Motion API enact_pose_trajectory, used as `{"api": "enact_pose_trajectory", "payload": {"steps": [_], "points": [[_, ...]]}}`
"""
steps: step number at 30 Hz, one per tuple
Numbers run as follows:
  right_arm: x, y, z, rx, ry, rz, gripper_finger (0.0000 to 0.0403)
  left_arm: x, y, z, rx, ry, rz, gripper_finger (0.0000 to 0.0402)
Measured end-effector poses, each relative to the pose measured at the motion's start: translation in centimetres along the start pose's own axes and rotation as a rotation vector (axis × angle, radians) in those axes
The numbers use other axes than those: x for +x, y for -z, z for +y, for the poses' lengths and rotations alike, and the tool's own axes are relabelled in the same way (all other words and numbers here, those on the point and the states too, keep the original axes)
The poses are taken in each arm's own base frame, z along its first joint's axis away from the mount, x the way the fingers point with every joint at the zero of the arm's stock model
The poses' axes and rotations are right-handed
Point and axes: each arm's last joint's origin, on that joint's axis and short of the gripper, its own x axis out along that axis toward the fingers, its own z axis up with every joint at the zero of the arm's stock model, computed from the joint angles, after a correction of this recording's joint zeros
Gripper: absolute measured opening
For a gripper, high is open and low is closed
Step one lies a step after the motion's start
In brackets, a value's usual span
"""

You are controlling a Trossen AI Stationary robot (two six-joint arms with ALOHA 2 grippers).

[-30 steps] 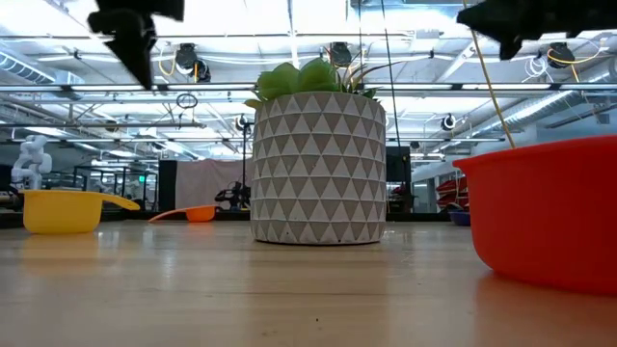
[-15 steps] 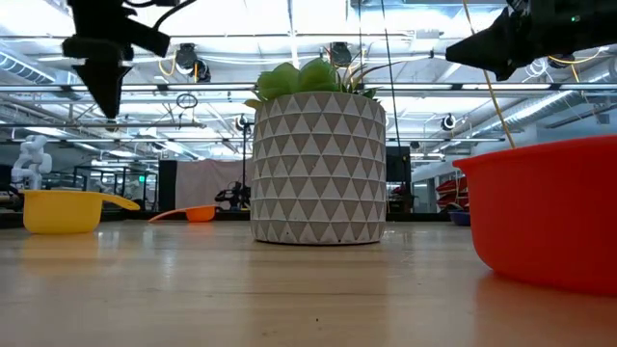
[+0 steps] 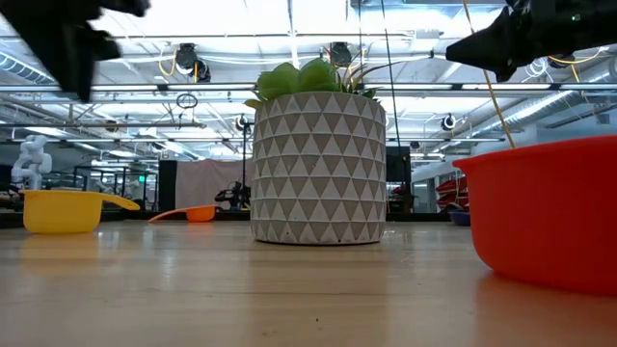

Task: Nest measuring cups in basket
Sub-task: Stack the green measuring cup on top the yellow measuring cup

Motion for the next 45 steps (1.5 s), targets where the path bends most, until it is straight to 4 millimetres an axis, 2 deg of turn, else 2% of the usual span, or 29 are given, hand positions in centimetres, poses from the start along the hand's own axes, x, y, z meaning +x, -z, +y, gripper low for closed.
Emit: {"api": "enact_pose_trajectory", "payload": {"steps": [4, 8, 12, 18, 23, 28, 34, 41, 45], "points": [[0.0, 0.0, 0.0, 0.035, -0.001, 0.000, 0.0068, 0.0, 2.0, -2.6, -0.097, 0.060, 0.079, 0.0150], [0.0, 0.0, 0.0, 0.047, -0.001, -0.001, 0.0068, 0.5, 3.9, -5.0, -0.112, 0.056, 0.139, 0.0145], [0.0, -0.2, 0.0, 0.054, -0.005, -0.018, 0.0069, 1.8, 5.2, -6.9, -0.072, 0.004, 0.186, 0.0145], [0.0, -0.4, 0.0, 0.039, -0.006, -0.039, 0.0069, 4.2, 5.7, -8.6, 0.069, -0.059, 0.233, 0.0145], [0.0, -0.4, 0.0, 0.036, -0.006, -0.035, 0.0069, 5.3, 5.2, -9.2, 0.237, -0.082, 0.205, 0.0145], [0.0, -0.4, 0.0, 0.036, -0.006, -0.035, 0.0069, 4.8, 4.1, -9.5, 0.473, -0.101, 0.119, 0.0145], [0.0, -0.3, 0.0, 0.060, -0.007, -0.031, 0.0069, 5.0, 3.6, -9.8, 0.726, -0.023, 0.113, 0.0145], [0.0, -0.3, 0.0, 0.063, -0.007, -0.025, 0.0068, 5.0, 3.4, -9.5, 0.837, 0.000, 0.137, 0.0145], [0.0, -0.3, 0.0, 0.063, -0.008, -0.025, 0.0068, 6.0, 3.2, -9.6, 0.853, 0.013, 0.181, 0.0145]]}}
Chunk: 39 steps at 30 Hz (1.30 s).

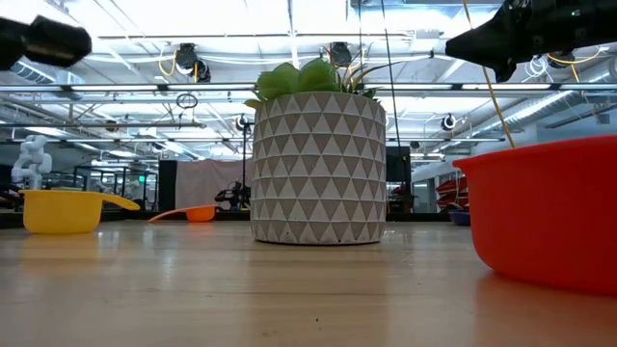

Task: Nest measuring cups in basket
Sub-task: Stack the green measuring cup on top the yellow measuring cup

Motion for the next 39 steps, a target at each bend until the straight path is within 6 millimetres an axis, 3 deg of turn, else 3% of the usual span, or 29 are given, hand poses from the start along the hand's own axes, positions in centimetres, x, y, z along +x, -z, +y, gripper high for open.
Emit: {"api": "enact_pose_trajectory", "payload": {"steps": [9, 17, 30, 33, 39], "points": [[0.0, 0.2, 0.1, -0.005, -0.028, 0.024, 0.0068, 1.8, -0.6, -0.2, 0.010, 0.011, 0.068, 0.0145], [0.0, 0.2, 0.1, 0.019, -0.047, 0.027, 0.0068, 3.1, -1.8, -0.1, -0.007, 0.025, 0.022, 0.0145], [-0.1, 0.2, 0.2, 0.047, -0.077, 0.031, 0.0068, 4.9, -0.6, -0.3, -0.033, 0.057, 0.118, 0.0142], [-0.1, 0.2, 0.2, 0.047, -0.077, 0.031, 0.0068, 5.0, -0.5, -0.2, -0.055, 0.055, 0.124, 0.0117], [-0.1, 0.2, 0.2, 0.047, -0.077, 0.031, 0.0068, 5.0, -0.1, 1.7, -0.298, 0.076, 0.193, 0.0015]]}}
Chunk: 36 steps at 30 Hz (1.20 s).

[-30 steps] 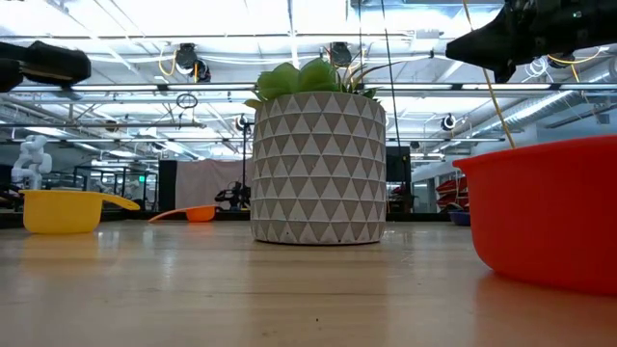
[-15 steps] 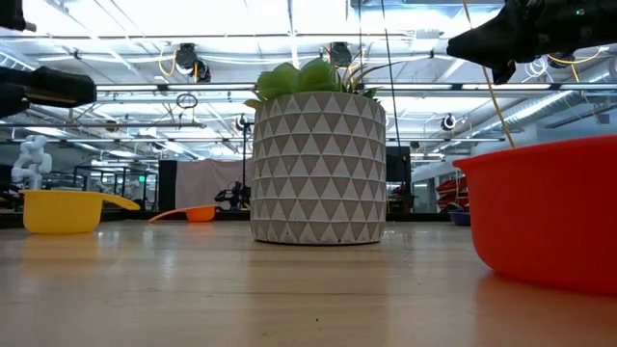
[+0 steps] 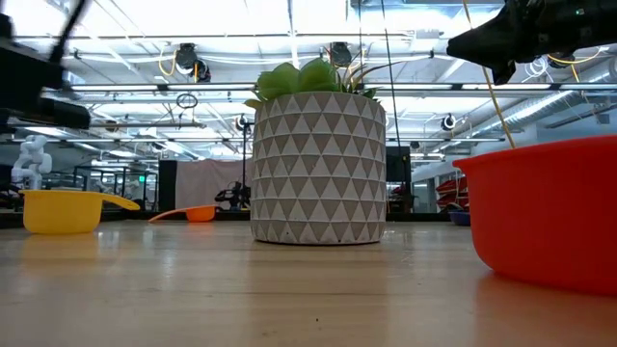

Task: Nest measuring cups in basket
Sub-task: Stack the green measuring cup on top the yellow measuring cup

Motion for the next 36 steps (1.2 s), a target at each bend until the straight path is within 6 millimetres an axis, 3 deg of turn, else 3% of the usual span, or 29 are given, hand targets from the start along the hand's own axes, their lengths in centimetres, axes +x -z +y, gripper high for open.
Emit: {"api": "enact_pose_trajectory", "payload": {"steps": [6, 10, 14, 20, 25, 31, 36], "points": [[0.0, 0.0, 0.0, 0.000, 0.000, 0.000, 0.0068, -0.7, 0.0, 1.3, -0.125, -0.010, -0.020, 0.0008], [0.0, 0.0, 0.0, 0.000, 0.000, 0.000, 0.0068, -2.0, 0.9, 2.8, -0.317, -0.056, -0.021, 0.0008], [0.0, 0.0, 0.0, 0.000, 0.000, 0.000, 0.0068, -4.0, 2.8, 4.8, -0.531, -0.129, -0.014, 0.0007], [0.0, 0.0, 0.0, -0.001, 0.001, 0.001, 0.0068, -7.3, 6.3, 7.0, -0.844, -0.212, -0.133, 0.0007], [0.0, 0.0, 0.0, -0.003, 0.002, 0.001, 0.0068, -8.9, 9.6, 8.7, -1.056, -0.339, -0.157, 0.0007], [0.0, 0.4, 0.0, -0.013, 0.006, 0.034, 0.0068, -9.0, 10.6, 10.4, -1.166, -0.360, -0.172, 0.0007], [0.0, 0.6, -0.1, -0.018, 0.009, 0.057, 0.0068, -7.6, 10.9, 11.3, -1.210, -0.364, -0.100, 0.0007]]}}
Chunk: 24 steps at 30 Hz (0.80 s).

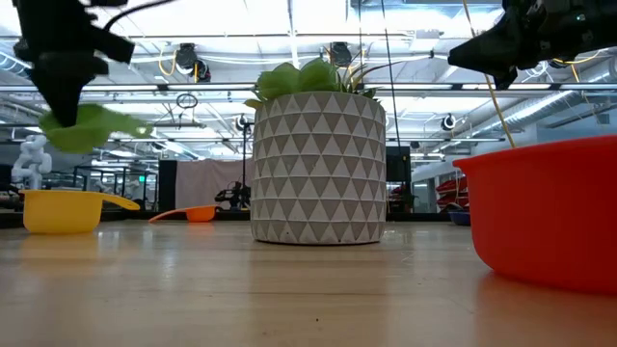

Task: Nest measuring cups in basket
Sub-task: Stack the green measuring cup on top the yellow measuring cup

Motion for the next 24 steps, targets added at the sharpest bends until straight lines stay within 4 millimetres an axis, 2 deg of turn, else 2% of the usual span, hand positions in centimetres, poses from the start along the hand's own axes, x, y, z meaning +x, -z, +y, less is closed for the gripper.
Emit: {"api": "enact_pose_trajectory", "payload": {"steps": [7, 13, 24], "points": [[0.0, 0.2, 0.0, 0.017, 0.002, 0.022, 0.0068, 3.0, 0.1, -1.1, -0.045, 0.060, 0.038, 0.0011], [0.0, 0.2, 0.0, 0.017, 0.001, 0.021, 0.0068, 3.9, 0.3, -1.4, -0.037, 0.084, 0.059, 0.0011], [0.0, 0.2, 0.0, 0.018, 0.001, 0.021, 0.0068, 3.9, 0.4, -1.4, -0.047, 0.087, 0.078, 0.0126]]}}
